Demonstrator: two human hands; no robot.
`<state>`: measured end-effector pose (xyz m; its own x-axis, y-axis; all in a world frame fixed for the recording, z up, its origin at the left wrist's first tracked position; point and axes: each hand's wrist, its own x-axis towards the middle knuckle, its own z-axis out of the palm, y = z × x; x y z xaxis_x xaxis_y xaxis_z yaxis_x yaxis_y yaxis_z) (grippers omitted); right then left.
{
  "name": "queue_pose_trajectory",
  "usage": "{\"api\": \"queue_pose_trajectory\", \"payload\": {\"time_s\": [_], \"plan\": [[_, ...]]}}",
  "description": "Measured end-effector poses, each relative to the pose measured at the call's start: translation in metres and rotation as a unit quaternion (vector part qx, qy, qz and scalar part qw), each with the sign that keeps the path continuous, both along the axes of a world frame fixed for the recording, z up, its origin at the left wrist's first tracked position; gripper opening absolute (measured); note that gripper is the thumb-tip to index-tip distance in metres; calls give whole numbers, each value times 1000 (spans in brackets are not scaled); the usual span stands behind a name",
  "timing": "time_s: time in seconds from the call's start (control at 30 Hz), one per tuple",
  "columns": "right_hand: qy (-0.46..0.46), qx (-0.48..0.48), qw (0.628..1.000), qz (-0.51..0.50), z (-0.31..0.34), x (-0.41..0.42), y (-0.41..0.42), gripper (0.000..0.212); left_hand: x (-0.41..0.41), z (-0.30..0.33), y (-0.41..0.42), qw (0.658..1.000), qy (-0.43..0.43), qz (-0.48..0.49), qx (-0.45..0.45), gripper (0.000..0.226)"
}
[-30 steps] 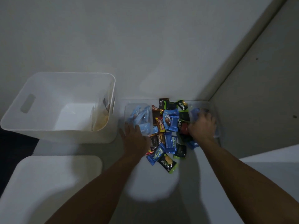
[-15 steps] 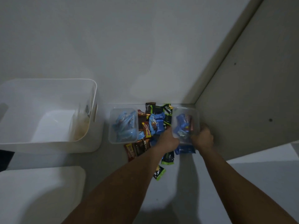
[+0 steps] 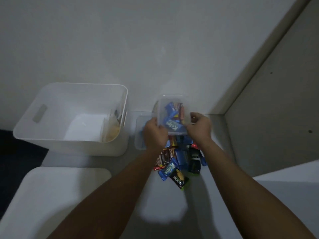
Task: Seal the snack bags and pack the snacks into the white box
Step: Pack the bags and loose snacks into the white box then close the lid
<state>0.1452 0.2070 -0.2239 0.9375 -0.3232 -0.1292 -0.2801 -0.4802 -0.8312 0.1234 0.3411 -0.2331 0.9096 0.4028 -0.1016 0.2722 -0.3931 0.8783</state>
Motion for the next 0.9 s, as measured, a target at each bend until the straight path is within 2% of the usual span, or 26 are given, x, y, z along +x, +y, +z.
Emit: {"api": "queue_pose_trajectory", "payload": {"time_s": [0.07,0.17,0.43,0.5,0.6,0.7,0.83,0.9], "plan": [[8,-7,999,32,-3,0,25,31,-3,-3,23,998,30,31,37,37],[26,-11,997,67,-15,-2,52,39,-12,-8,47,996,55,45,62,38],[86,3,992,94,-42,-8,69,22,-22,-19,61,988,150,34,6,50],[116,63,985,111,-40,-9,68,30,-16,-21,64,986,159,38,-22,49],[187,190,949,165,-37,-12,70,46,-11,-22,69,979,182,33,-81,48],[178,209,946,171,-34,-15,70,40,-11,-22,72,981,168,14,-96,37],[162,228,946,161,-16,-14,60,21,-9,-6,71,985,134,-9,-110,32],[148,235,950,146,1,-15,52,15,-6,7,69,982,123,-23,-138,35]]}}
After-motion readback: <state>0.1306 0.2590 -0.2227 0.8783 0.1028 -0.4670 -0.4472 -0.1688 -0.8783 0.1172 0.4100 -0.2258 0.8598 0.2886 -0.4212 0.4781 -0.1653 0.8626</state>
